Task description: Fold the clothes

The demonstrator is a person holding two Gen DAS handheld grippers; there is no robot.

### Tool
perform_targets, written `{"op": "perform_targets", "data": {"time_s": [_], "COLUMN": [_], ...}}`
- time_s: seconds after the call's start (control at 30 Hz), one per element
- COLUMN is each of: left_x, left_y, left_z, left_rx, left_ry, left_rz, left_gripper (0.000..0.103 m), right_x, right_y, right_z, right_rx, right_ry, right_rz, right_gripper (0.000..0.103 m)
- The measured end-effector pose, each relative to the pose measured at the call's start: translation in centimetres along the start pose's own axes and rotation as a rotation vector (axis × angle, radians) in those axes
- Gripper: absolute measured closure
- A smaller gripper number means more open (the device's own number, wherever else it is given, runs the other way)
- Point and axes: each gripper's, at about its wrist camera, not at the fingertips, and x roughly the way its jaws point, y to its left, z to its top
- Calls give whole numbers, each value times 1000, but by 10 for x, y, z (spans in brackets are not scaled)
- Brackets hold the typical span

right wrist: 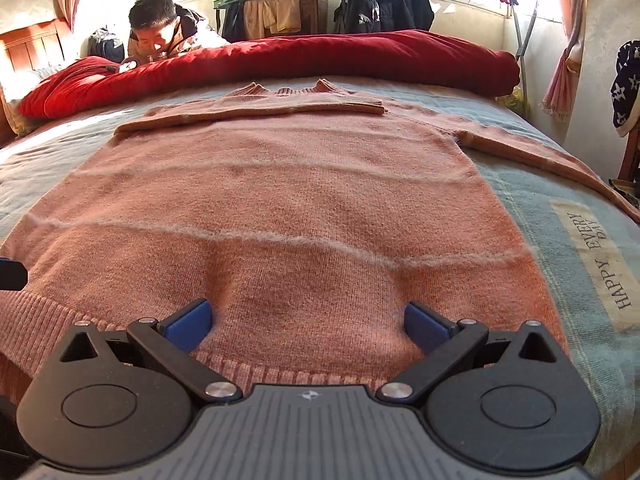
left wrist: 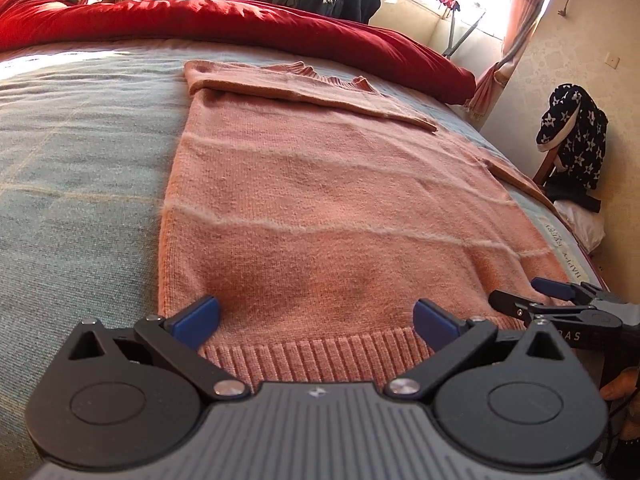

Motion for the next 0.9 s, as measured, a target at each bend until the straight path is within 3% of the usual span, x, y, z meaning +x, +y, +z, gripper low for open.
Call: {"op": "perform_targets", "data": {"time_s": [0.27, 0.33, 0.43, 0.53, 0.73, 0.9], "left_x": [-1, -1, -2, -2, -2, 21], "left_y": [5, 6, 6, 1, -42, -63], "left_z": [2, 2, 0, 6, 26, 17], "left_rx": [-13, -12, 6, 19, 187, 244], "left_ry": [-1, -1, -3, 13, -18, 51], "left_rz": [-26, -29, -34, -15, -41, -41], "left_gripper": [1, 1, 1, 1, 1, 1], "right_x": [-34, -31, -24, -30, -26, -26], "right_y": [-28, -42, -56, -53, -51, -48], "right_z": [4, 3, -15, -29, -30, -32], "right_rx": [60, 99, 125, 72, 87, 79], "right_ry": [-62, -29, 18, -18, -26, -40], "right_rz": [15, 7, 7, 2, -24, -44], "right_gripper": [0, 0, 0, 0, 0, 0]}}
